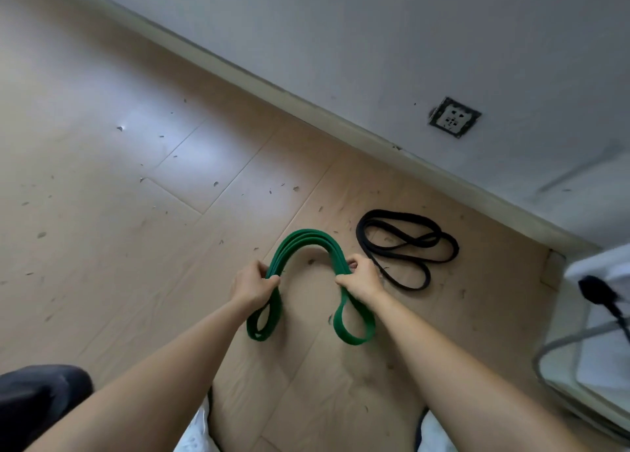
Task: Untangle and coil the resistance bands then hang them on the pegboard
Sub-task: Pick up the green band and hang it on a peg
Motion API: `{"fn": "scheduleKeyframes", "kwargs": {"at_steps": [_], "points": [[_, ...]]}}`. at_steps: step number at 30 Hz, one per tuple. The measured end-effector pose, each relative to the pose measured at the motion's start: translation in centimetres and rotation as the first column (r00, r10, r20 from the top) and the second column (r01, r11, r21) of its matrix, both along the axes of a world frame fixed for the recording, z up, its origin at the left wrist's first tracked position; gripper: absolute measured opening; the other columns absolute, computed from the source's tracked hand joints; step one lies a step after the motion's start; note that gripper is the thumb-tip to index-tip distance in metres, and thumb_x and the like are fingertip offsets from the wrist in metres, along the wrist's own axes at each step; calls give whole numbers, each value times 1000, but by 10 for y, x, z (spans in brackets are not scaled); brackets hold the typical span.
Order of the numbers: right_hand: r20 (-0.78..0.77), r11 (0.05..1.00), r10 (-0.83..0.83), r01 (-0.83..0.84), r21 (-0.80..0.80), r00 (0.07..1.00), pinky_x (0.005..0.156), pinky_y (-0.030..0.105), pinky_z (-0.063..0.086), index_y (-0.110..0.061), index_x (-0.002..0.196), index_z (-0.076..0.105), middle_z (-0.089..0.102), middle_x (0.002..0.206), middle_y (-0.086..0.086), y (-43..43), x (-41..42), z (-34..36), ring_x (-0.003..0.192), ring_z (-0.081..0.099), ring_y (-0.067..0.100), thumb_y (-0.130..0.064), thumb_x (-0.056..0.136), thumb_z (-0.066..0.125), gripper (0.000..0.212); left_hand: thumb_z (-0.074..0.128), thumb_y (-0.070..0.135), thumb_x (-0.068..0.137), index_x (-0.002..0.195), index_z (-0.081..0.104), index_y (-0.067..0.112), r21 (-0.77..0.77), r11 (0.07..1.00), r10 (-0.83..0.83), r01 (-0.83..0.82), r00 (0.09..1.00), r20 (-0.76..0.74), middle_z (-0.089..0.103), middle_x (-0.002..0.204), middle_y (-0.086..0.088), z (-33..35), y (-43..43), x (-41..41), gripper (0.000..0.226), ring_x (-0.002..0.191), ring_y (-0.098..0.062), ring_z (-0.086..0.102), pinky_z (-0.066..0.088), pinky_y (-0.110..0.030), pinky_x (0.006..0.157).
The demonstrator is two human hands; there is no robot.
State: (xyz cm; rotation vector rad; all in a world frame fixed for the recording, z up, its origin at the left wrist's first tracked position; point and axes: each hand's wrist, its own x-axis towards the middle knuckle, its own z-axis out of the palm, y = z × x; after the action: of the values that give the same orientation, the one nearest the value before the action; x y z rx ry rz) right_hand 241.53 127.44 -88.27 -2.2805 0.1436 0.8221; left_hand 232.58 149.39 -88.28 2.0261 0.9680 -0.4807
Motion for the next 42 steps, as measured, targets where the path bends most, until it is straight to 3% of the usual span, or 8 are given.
{"fn": "scheduleKeyframes", "kwargs": {"at_steps": [4,10,14,17,20,26,35,42], "points": [[-13,996,7,-6,88,1000,88,49,57,-28,89,53,71,100,6,-25,0,37,93,68,28,-20,71,75,30,70,19,86,97,54,14,-225,974,43,-24,996,80,72,90,-16,39,-18,8,20,78,-30,74,62,-52,76],[98,985,32,-48,165,995,71,41,57,-14,107,53,69,101,17,-45,15,149,85,68,32,-6,81,70,32,71,10,86,104,53,7,-303,953,73,15,958,278,73,91,-17,134,-49,24,26,77,-31,74,62,-41,69],[256,980,68,-113,166,964,58,25,53,-14,113,52,63,96,3,-57,29,234,76,63,18,-9,86,68,32,73,10,88,107,54,7,-348,933,75,95,891,447,70,102,-22,209,-53,41,27,87,-33,73,61,-38,71],[411,971,65,-153,183,909,65,16,50,-17,113,54,58,97,-9,-66,29,293,87,60,11,-11,89,69,29,76,15,88,108,56,10,-319,935,59,158,815,576,70,103,-17,267,-57,54,29,90,-28,74,61,-33,72],[564,969,-8,-133,207,825,68,12,52,-23,113,58,61,94,-17,-80,27,353,83,59,-1,-16,90,72,27,76,15,89,109,57,10,-304,929,55,211,733,678,72,101,-15,331,-67,67,28,88,-26,75,63,-36,74],[707,913,-240,-94,398,665,75,36,63,-20,116,66,76,92,3,-103,43,468,79,74,17,-15,88,76,30,75,11,89,105,55,12,-195,923,-29,331,567,824,75,96,-15,453,-98,105,26,81,-26,76,64,-46,76],[927,922,-278,-202,331,252,82,21,58,-20,122,69,75,93,-9,-114,75,612,86,71,7,-14,91,73,32,72,5,91,103,62,14,-6,915,-108,403,261,959,79,85,-8,603,-129,137,19,75,-25,78,65,-44,71],[986,972,-164,-165,166,22,77,11,52,-22,123,69,74,97,-12,-117,99,667,88,69,4,-22,94,68,29,72,16,87,99,66,33,186,962,-214,200,126,969,79,83,4,664,-150,175,22,70,-14,76,64,-42,73]]}}
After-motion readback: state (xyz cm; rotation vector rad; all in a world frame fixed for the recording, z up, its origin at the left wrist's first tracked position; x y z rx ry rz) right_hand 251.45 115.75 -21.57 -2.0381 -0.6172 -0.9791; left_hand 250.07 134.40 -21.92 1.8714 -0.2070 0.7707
